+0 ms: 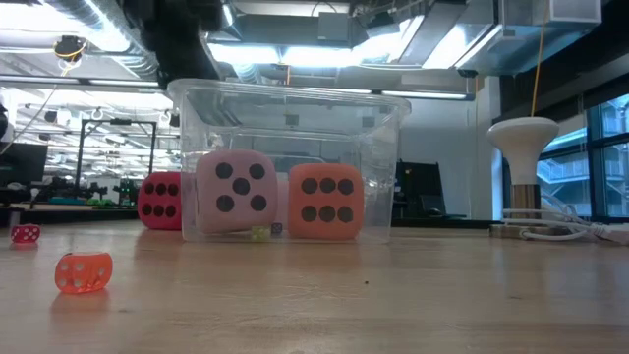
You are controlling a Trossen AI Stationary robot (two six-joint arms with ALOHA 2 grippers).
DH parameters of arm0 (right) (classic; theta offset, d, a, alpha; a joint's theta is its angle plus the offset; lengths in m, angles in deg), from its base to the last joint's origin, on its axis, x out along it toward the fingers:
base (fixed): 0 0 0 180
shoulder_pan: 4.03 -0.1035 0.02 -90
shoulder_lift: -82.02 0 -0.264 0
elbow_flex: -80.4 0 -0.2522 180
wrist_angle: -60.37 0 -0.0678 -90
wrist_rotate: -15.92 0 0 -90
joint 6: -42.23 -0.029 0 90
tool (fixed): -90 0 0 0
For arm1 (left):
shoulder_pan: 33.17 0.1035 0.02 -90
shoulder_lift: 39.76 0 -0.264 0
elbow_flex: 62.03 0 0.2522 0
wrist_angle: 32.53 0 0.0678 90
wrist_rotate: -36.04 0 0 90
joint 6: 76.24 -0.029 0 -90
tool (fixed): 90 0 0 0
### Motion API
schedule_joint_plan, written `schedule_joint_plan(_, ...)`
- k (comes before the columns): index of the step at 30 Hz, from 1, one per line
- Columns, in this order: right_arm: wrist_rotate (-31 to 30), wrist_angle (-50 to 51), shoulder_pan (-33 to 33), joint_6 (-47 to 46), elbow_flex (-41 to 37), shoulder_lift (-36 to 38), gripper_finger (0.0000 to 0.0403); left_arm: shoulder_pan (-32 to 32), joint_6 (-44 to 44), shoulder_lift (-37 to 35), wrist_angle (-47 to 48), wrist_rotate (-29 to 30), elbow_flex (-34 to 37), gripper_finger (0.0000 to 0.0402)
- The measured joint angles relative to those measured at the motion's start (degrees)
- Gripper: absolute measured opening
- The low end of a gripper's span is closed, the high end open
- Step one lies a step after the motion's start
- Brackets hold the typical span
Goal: Pick & Place Dice
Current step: Put the small blue dice into the transparent bin
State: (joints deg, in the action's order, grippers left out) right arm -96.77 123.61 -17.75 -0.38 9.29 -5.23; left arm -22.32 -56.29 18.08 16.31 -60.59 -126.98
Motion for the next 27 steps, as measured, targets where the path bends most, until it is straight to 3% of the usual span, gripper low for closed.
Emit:
schedule_joint_plan(7, -0.9, -0.02, 0.0, -0.25, 0.0, 0.0, 0.0112, -1.87, -4.34, 10.33, -0.56, 0.86, -4.6, 0.0007)
schedule_joint_plan(15, -2.45, 0.12, 0.0, -0.48, 0.0, 0.0, 0.0112, -1.88, -8.59, 17.94, -0.27, -2.14, -11.41, 0.0006)
schedule_joint_plan(27, -1.79, 0.26, 0.06, 8.64, -0.01, -0.68, 0.0112, -1.88, -2.71, 25.61, 4.11, 0.68, -12.14, 0.0007)
